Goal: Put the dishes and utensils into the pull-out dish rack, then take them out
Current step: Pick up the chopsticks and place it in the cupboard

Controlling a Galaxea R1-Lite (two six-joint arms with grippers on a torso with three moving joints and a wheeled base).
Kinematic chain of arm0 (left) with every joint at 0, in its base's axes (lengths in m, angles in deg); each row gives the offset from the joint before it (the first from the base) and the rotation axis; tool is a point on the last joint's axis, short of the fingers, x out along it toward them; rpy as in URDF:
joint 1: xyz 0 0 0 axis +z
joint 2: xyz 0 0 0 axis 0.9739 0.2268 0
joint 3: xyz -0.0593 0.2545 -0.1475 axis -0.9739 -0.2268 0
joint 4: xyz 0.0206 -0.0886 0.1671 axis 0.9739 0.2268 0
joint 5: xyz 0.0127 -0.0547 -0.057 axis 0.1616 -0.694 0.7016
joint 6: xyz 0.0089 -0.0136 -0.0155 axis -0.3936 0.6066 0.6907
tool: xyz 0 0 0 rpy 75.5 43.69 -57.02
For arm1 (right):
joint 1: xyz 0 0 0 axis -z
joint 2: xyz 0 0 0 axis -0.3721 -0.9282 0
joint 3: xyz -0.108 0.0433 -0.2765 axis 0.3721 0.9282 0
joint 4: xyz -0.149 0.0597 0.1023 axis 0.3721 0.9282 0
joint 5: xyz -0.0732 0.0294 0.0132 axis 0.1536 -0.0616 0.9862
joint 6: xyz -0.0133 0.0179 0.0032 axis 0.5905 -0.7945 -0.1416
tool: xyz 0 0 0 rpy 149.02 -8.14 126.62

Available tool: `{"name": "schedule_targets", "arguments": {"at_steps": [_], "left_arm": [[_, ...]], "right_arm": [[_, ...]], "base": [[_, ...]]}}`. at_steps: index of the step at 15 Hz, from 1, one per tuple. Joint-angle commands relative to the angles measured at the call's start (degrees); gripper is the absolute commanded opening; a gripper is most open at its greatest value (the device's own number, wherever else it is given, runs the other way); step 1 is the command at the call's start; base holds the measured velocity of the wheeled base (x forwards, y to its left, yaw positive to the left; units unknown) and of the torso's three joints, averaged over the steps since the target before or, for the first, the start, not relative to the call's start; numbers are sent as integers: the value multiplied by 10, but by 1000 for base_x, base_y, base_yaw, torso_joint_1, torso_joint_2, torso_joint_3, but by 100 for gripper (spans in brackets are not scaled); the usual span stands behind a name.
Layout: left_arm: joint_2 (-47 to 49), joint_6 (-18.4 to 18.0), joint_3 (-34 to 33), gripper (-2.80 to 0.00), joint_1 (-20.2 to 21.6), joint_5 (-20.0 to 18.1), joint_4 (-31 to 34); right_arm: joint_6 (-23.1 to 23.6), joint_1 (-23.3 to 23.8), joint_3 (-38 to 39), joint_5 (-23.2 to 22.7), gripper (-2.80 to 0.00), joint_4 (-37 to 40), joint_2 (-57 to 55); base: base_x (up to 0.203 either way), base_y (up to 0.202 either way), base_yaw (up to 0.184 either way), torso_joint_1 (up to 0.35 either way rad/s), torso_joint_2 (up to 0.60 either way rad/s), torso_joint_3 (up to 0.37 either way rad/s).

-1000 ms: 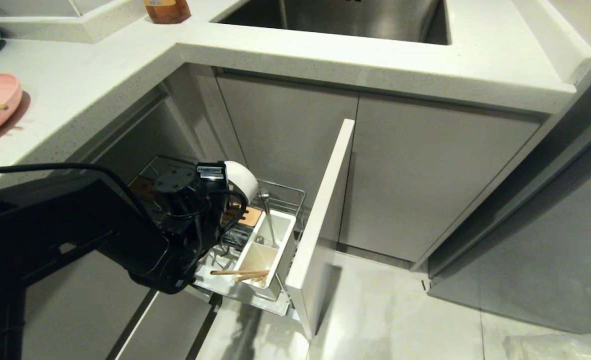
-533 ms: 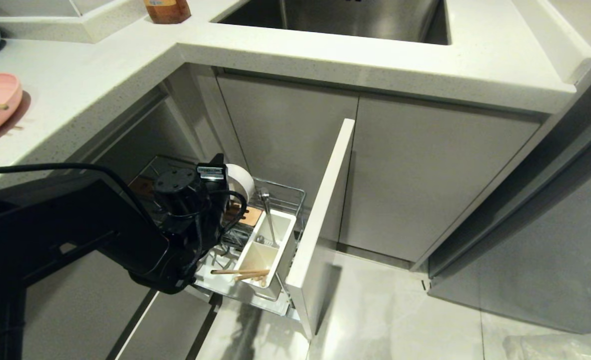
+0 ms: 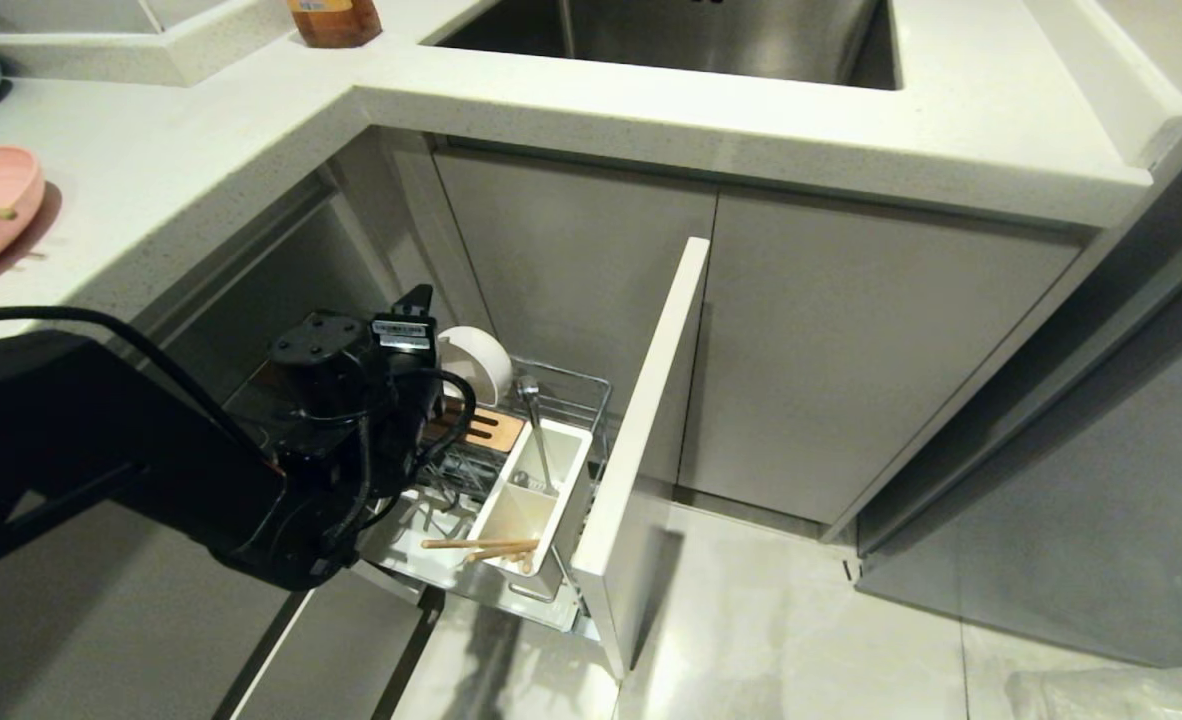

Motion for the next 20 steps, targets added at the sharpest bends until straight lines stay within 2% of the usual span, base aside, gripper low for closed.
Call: {"name": "schedule_targets", "arguments": {"at_steps": [1,5,6,7,10,12,15,20], "left_arm": [[-49,4,-13,0,-4,2,9],[-111,5,-26,0,-16,8,92],[-125,4,-28,-280,-20,11,102],[-139,2,-31,-280,-24,12,120],[-193,-8,-31,-280,-42,11,229],[-227,-27,-29,-280,-53,12,285],[-274,-100,-27,-280,-71,14,322],[-357,-223,-23,-280,-102,14,329]], "right_arm": [[0,0,1,0,-280,0,0],[0,-1,2,0,-280,0,0],[0,-1,2,0,-280,0,0],[0,-1,1,1,-280,0,0],[0,0,1,0,-280,0,0],[0,0,1,0,-280,0,0],[0,0,2,0,-280,0,0],[0,-1,1,0,-280,0,0]], "base": [[0,0,0,0,0,0],[0,0,0,0,0,0],[0,0,0,0,0,0],[0,0,0,0,0,0],[0,0,0,0,0,0],[0,0,0,0,0,0],[0,0,0,0,0,0],[0,0,0,0,0,0]]}}
